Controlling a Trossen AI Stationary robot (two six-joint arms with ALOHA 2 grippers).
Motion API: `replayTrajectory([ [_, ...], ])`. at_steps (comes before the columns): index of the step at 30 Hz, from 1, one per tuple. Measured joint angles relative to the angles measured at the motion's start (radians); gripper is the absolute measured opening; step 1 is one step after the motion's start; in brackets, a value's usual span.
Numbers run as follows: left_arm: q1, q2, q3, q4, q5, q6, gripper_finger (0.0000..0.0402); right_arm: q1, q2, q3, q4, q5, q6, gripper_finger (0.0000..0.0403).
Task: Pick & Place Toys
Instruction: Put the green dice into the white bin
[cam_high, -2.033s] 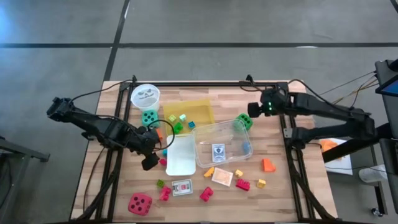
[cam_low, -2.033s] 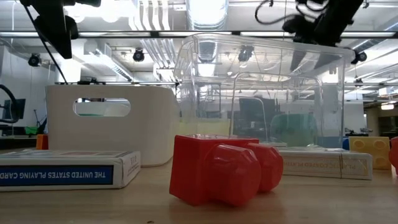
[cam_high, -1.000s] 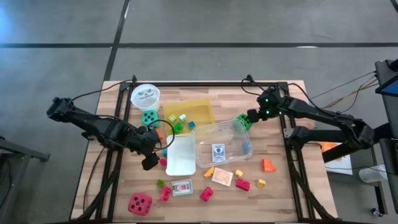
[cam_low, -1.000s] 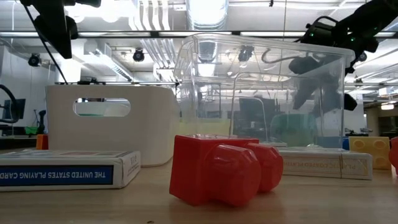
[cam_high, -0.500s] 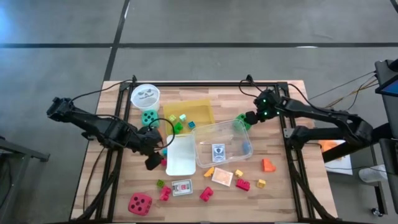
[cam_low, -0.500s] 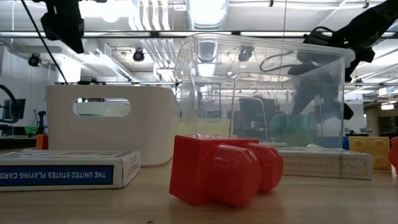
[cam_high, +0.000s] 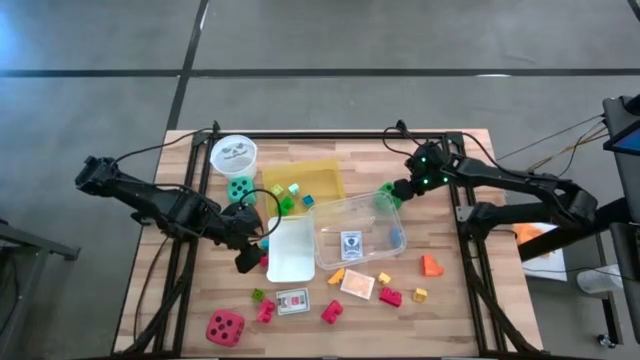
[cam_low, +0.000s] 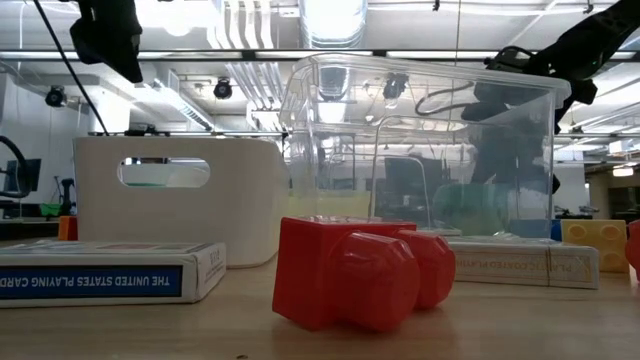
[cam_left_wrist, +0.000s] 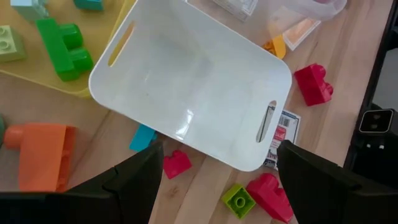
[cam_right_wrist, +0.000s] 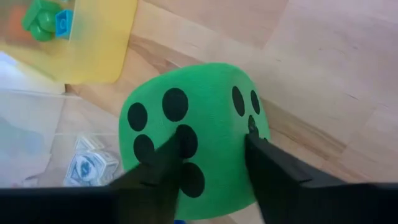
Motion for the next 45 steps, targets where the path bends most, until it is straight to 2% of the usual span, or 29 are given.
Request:
replayTrajectory([
  [2, 0.000, 0.000, 0.000, 0.000, -0.001, 0.000, 0.0300, 0.000, 0.000, -0.001, -0.003, -0.011, -0.011, 0.0076],
  [4, 0.000, 0.000, 0.000, 0.000, -0.009, 0.000, 0.0300, 0.000, 0.000, -0.002, -0.005, -0.014, -0.023, 0.0049],
  [13, 0.000, 0.000, 0.000, 0.000, -0.034, 0.000, 0.0300, 0.000, -0.020, -0.001, -0.011, -0.013, -0.034, 0.0049],
  [20, 0.000, 0.000, 0.000, 0.000, -0.038, 0.000, 0.0300, 0.001, -0.110, 0.001, -0.049, -0.005, -0.041, 0.0042],
  [31, 0.000, 0.002, -0.007, 0.002, -0.064, -0.001, 0.0300, -0.001, -0.258, 0.000, -0.105, 0.086, -0.054, 0.0038],
  [45, 0.000, 0.001, -0.007, 0.012, -0.154, -0.034, 0.0300, -0.001, -0.458, 0.062, -0.137, 0.106, -0.046, 0.0033],
])
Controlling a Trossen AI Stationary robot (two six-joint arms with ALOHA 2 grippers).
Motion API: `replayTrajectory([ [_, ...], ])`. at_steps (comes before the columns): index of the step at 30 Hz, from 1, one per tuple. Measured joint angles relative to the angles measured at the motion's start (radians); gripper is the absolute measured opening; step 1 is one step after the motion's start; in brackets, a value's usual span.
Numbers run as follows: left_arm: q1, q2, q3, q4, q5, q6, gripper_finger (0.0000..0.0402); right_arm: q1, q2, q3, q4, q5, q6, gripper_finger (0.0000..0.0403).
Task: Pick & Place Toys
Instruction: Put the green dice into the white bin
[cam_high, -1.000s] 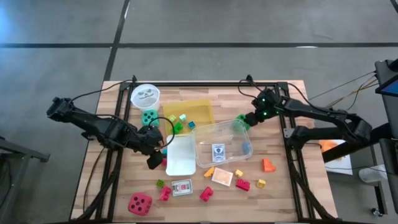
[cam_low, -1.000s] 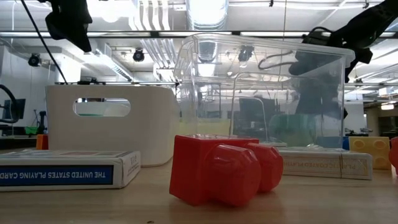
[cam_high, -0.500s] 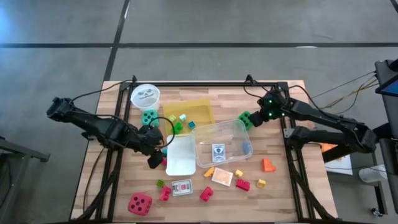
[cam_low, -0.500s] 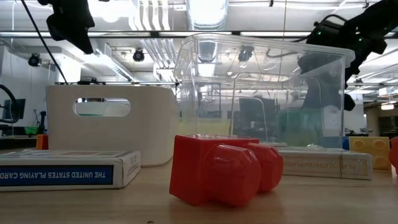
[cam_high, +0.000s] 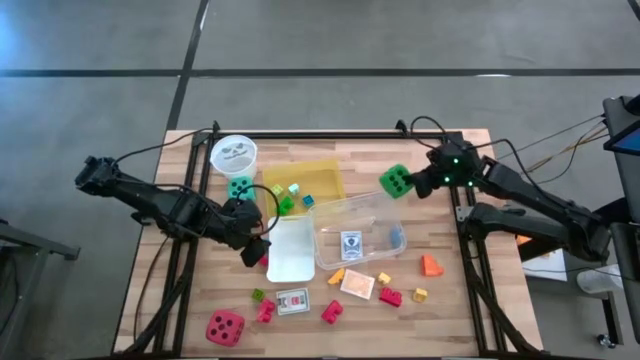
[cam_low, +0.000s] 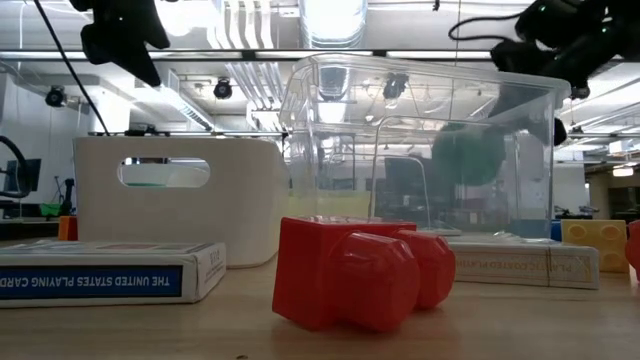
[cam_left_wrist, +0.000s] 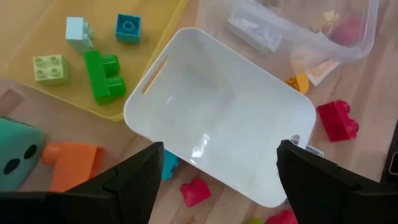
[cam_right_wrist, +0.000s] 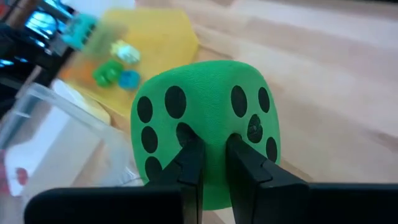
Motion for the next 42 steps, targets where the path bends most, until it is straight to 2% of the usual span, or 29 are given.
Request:
replayTrajectory([
  [19, 0.000, 0.000, 0.000, 0.016, -0.007, 0.001, 0.0300, 0.000, -0.084, 0.105, -0.016, 0.016, -0.023, 0.0030],
  [23, 0.000, 0.000, 0.000, 0.026, -0.046, 0.000, 0.0300, 0.002, -0.090, 0.141, -0.015, 0.008, -0.027, 0.0029],
  [26, 0.000, 0.000, 0.000, 0.053, -0.111, 0.000, 0.0300, 0.012, -0.088, 0.161, -0.011, -0.009, -0.027, 0.0029],
  [30, 0.000, 0.000, -0.006, 0.157, -0.237, 0.017, 0.0300, 0.042, -0.087, 0.165, 0.036, -0.037, -0.022, 0.0029],
  [33, 0.000, 0.000, -0.022, 0.278, -0.291, 0.101, 0.0300, 0.071, -0.088, 0.165, 0.085, -0.046, -0.011, 0.0029],
  [37, 0.000, -0.001, -0.061, 0.496, -0.298, 0.242, 0.0300, 0.112, -0.087, 0.165, 0.132, -0.047, 0.005, 0.0029],
  [40, 0.003, -0.001, -0.096, 0.671, -0.301, 0.286, 0.0300, 0.142, -0.086, 0.165, 0.164, -0.048, 0.020, 0.0029],
  [42, 0.004, -0.001, -0.112, 0.733, -0.302, 0.314, 0.0300, 0.157, -0.086, 0.165, 0.184, -0.048, 0.028, 0.0029],
])
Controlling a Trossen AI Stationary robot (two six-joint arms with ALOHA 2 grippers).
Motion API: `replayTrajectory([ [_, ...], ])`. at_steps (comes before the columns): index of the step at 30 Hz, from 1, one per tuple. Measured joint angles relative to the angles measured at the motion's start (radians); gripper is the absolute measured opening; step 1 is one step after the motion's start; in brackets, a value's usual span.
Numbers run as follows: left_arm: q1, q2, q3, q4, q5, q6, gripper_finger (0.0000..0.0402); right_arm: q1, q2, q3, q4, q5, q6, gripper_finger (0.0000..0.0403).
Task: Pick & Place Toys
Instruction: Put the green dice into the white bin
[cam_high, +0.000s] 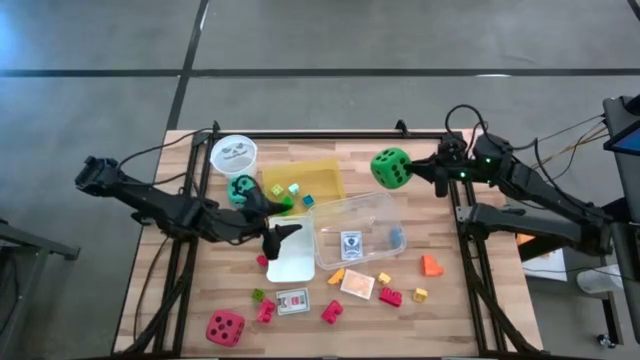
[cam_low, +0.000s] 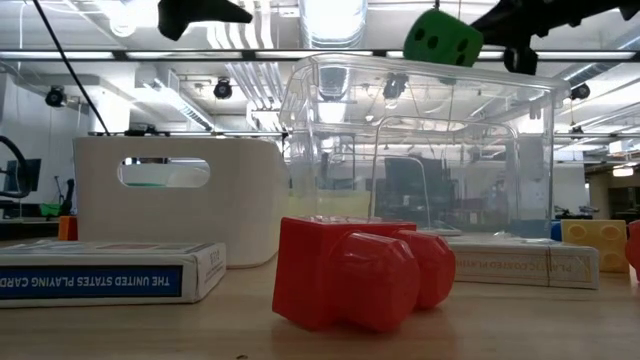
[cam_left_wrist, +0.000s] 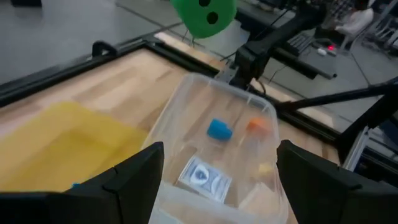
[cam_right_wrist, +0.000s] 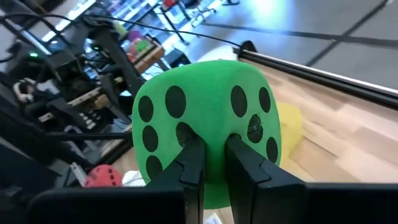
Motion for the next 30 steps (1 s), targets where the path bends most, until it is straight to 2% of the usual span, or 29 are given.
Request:
replayTrajectory([
  [17, 0.009, 0.001, -0.004, 0.166, 0.009, 0.175, 0.0300, 0.170, 0.016, 0.000, 0.200, 0.012, 0.025, 0.0029],
  [26, 0.014, 0.001, -0.004, 0.197, 0.046, 0.222, 0.0301, 0.255, 0.180, -0.001, 0.396, 0.013, 0.025, 0.0029],
  [30, 0.014, 0.001, -0.004, 0.196, 0.046, 0.222, 0.0327, 0.287, 0.261, -0.001, 0.513, 0.011, 0.028, 0.0029],
])
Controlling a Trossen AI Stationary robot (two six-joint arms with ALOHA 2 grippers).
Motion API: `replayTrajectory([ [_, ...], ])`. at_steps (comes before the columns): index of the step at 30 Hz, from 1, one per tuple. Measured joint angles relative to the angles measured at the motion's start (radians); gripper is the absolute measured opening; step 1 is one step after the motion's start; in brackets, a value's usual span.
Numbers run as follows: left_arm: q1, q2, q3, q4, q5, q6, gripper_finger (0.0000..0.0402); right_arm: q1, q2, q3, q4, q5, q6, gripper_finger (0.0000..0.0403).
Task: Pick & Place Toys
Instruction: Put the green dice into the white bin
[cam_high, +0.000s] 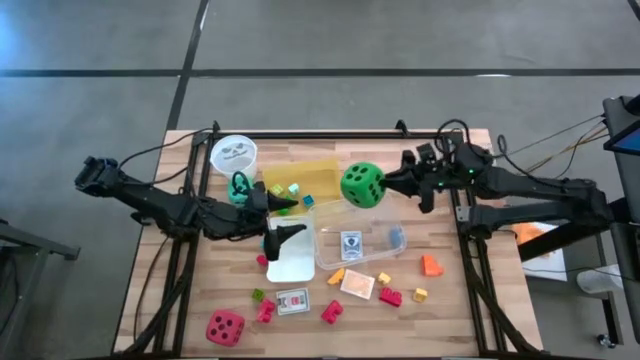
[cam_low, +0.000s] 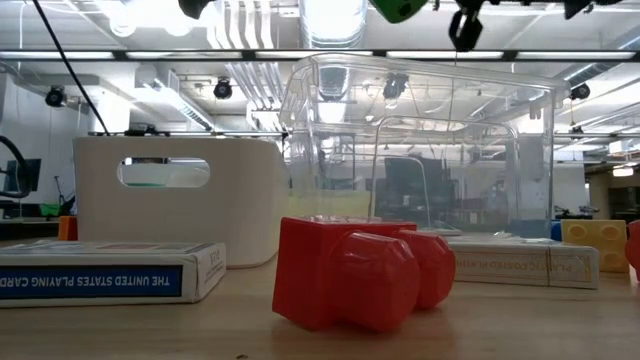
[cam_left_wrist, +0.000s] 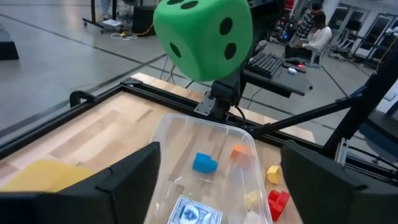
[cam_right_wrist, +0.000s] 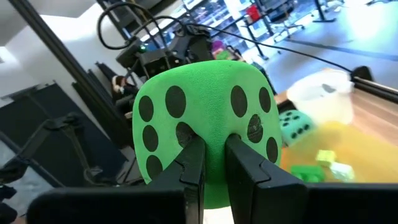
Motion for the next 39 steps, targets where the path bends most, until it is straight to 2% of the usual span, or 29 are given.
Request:
replayTrajectory([
  [4, 0.000, 0.000, 0.000, -0.002, 0.009, 0.001, 0.0383, 0.018, 0.057, 0.011, 0.056, -0.004, -0.002, 0.0029],
  [6, 0.000, 0.000, 0.000, -0.002, 0.023, 0.014, 0.0395, 0.027, 0.082, 0.017, 0.074, -0.006, -0.003, 0.0029],
  [13, 0.019, 0.000, 0.000, 0.051, 0.017, -0.008, 0.0359, 0.078, 0.162, 0.047, 0.164, -0.007, -0.008, 0.0028],
  [23, 0.050, 0.009, 0.000, 0.139, 0.008, 0.024, 0.0354, 0.123, 0.254, 0.098, 0.238, 0.000, -0.031, 0.0027],
  [31, 0.046, 0.080, 0.001, 0.247, 0.089, 0.135, 0.0354, 0.142, 0.322, 0.163, 0.264, -0.019, -0.057, 0.0027],
  [39, 0.043, 0.104, 0.005, 0.295, 0.135, 0.160, 0.0354, 0.152, 0.348, 0.199, 0.246, -0.025, -0.079, 0.0027],
])
